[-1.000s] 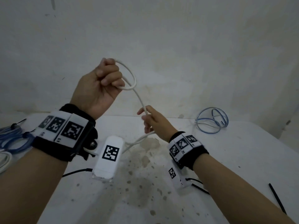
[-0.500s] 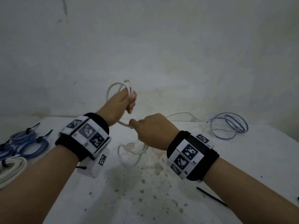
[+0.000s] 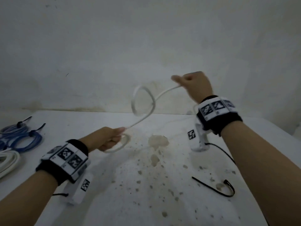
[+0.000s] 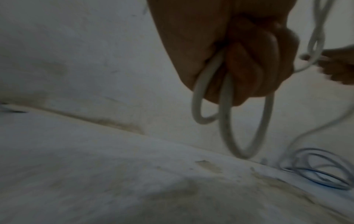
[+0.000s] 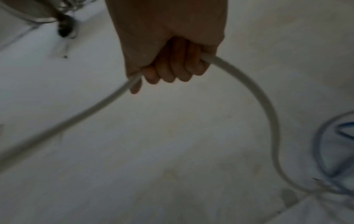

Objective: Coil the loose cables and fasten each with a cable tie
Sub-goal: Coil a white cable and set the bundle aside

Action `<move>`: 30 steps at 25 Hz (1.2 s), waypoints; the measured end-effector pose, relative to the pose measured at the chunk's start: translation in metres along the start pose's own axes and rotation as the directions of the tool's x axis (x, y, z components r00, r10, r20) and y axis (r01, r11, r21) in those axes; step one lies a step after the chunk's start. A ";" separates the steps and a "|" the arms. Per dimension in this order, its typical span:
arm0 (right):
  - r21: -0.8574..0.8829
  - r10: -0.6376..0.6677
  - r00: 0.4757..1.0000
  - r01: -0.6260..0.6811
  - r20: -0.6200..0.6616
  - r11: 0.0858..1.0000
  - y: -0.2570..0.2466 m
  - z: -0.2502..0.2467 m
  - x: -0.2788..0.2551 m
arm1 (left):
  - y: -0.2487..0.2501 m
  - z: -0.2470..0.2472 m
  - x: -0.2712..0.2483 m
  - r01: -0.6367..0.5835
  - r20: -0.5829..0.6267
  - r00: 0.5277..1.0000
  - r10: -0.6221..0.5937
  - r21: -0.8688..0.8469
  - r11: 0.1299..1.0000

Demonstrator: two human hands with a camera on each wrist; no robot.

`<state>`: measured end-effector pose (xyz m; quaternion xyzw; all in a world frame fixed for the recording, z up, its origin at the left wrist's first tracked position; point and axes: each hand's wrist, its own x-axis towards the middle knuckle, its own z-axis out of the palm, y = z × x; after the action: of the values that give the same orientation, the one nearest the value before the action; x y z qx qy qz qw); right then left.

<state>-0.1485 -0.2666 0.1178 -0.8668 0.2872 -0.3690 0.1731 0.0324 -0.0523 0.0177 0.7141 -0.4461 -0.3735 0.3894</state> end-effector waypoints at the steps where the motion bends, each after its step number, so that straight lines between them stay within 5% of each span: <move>1: -0.070 0.125 0.990 -0.130 -0.063 0.989 0.010 -0.006 0.005 | -0.014 -0.011 -0.003 0.042 -0.012 0.999 -0.043 -0.067 0.997; 4: -0.393 0.262 0.965 -0.254 -0.034 0.884 0.035 0.012 0.000 | -0.027 -0.030 -0.013 0.077 0.017 0.997 -0.076 -0.349 0.934; 6: -0.556 0.190 0.981 -0.139 0.035 0.819 0.030 0.044 -0.011 | -0.015 -0.032 -0.015 0.020 0.087 0.996 0.032 -0.540 0.841; 8: -0.601 0.051 0.989 0.041 0.136 0.798 0.016 0.072 -0.022 | 0.002 -0.028 -0.011 0.036 0.257 0.936 0.242 -0.753 0.657; 10: -0.408 -0.132 0.959 0.229 0.251 0.884 -0.002 0.086 -0.031 | 0.016 -0.025 -0.006 0.106 0.342 0.822 0.455 -0.877 0.468; 13: 0.142 -0.378 0.863 0.350 0.336 0.926 -0.035 0.105 -0.046 | 0.027 -0.021 -0.002 0.017 0.266 0.819 0.508 -0.897 0.441; 15: 0.355 -0.327 0.836 0.172 0.442 0.919 -0.043 0.123 -0.044 | 0.032 -0.019 -0.007 0.002 0.269 0.804 0.530 -0.893 0.451; 17: 0.556 -0.138 0.812 -0.255 0.568 0.791 -0.040 0.137 -0.039 | 0.038 -0.020 -0.017 0.016 0.271 0.805 0.528 -0.899 0.437; 18: 0.547 -0.085 0.776 -0.357 0.625 0.757 -0.036 0.143 -0.035 | 0.042 -0.021 -0.022 0.017 0.261 0.806 0.532 -0.908 0.419; 21: 0.355 -0.159 0.790 -0.079 0.593 0.931 -0.026 0.151 -0.035 | 0.053 -0.033 -0.034 -0.120 0.103 0.832 0.545 -0.926 0.358; 25: 0.304 -0.280 0.903 0.180 0.327 0.935 -0.012 0.120 -0.035 | 0.046 -0.096 -0.034 -0.375 -0.257 0.819 0.513 -0.917 0.139; 27: -0.010 -0.388 0.828 0.428 0.404 0.904 -0.003 0.112 -0.034 | 0.029 -0.126 -0.025 -0.560 -0.518 0.777 0.358 -0.828 0.016; 30: -0.291 -0.520 0.637 0.747 0.569 0.597 0.015 0.113 -0.044 | -0.003 -0.165 -0.028 -0.792 -0.778 0.610 0.148 -0.605 0.082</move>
<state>-0.0947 -0.2408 0.0109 -0.9818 -0.0098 -0.1192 -0.1477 0.1698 0.0111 0.0892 0.2091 -0.2250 -0.1838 0.9338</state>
